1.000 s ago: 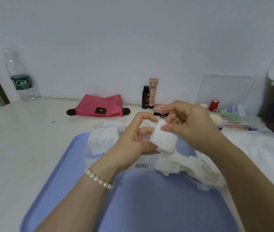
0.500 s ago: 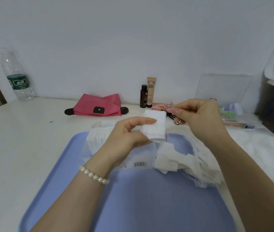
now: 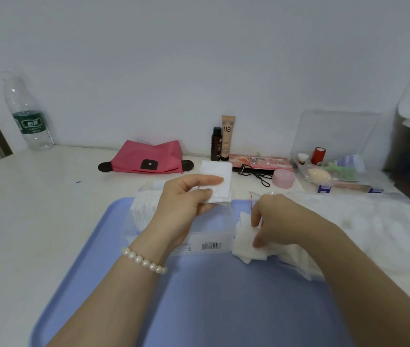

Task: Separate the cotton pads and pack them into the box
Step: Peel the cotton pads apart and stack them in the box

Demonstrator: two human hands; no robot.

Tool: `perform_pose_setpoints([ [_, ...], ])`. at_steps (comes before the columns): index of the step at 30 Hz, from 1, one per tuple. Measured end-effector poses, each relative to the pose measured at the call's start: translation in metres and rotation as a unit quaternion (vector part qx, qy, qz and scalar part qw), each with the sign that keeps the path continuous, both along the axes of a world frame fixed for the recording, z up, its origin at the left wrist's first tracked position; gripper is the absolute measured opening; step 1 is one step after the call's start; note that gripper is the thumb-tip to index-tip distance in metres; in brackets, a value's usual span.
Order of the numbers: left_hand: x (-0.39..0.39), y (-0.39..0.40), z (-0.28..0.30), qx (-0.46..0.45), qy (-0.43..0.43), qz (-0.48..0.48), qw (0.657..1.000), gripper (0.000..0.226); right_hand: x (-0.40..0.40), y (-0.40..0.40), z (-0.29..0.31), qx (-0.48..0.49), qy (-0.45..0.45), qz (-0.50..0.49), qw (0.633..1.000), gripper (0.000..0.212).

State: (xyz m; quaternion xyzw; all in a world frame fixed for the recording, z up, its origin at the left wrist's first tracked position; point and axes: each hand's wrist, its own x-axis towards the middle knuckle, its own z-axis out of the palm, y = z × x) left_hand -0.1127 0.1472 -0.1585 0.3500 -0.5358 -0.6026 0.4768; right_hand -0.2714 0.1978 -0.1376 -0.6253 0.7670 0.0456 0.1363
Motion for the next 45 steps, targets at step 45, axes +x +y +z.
perform_pose_setpoints([
  [45,-0.009,0.009,0.000,-0.003,0.104,-0.143,0.984,0.023,0.005,0.003,0.020,-0.367,-0.514,0.034,0.774,0.042],
])
